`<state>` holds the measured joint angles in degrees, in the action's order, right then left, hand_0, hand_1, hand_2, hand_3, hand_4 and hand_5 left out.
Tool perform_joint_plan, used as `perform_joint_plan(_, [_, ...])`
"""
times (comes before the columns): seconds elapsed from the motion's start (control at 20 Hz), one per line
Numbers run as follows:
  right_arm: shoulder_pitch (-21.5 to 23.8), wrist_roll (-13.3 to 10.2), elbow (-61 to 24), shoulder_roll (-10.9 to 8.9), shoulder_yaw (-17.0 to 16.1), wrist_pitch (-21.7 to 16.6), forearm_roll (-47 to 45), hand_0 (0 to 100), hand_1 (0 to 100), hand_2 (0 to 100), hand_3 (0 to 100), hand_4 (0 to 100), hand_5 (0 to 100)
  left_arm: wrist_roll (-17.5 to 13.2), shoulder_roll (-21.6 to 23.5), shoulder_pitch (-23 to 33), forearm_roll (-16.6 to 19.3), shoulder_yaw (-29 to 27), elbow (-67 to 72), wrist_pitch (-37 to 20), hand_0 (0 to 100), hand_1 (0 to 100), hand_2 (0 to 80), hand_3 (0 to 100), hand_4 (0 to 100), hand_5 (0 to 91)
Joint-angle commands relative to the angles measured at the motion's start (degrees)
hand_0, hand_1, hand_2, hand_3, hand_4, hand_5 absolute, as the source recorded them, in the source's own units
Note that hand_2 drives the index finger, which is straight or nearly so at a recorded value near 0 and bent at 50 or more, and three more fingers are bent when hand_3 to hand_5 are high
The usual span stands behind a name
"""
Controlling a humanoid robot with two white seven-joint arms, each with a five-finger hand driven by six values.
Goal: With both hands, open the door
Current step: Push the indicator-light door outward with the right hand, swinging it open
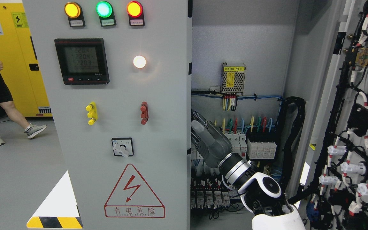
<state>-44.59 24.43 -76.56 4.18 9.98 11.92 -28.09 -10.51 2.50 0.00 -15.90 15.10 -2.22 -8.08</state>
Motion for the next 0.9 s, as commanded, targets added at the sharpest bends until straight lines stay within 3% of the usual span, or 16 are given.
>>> perform_joint_plan(0.0, [-0.2, 1.4, 0.6, 0.22, -0.2, 0.2, -0.4, 0, 50, 4, 0, 0, 0, 0.0, 0.2, 1.4, 0.0, -0.2, 0.0, 0.0, 12, 56, 0.0, 0, 0, 0.0])
perform_joint_plan(0.2, [-0.7, 3.6, 0.7, 0.30, -0.7, 1.8, -0.4, 0, 50, 4, 0, 0, 0, 0.0, 0.2, 1.5, 0.0, -0.2, 0.0, 0.0, 12, 56, 0.0, 0, 0, 0.0])
perform_joint_plan(0.6, [-0.9, 4.0, 0.4, 0.30, -2.4, 1.9, -0.7, 0, 50, 4, 0, 0, 0, 0.0, 0.1, 1.4, 0.0, -0.2, 0.1, 0.0, 12, 56, 0.0, 0, 0, 0.0])
perform_joint_plan(0.85, [1.2, 5.1, -3.5, -0.31, -2.0, 1.8, -7.9, 0, 50, 4, 0, 0, 0, 0.0, 0.1, 1.3, 0.0, -0.2, 0.0, 0.0, 12, 56, 0.0, 0, 0, 0.0])
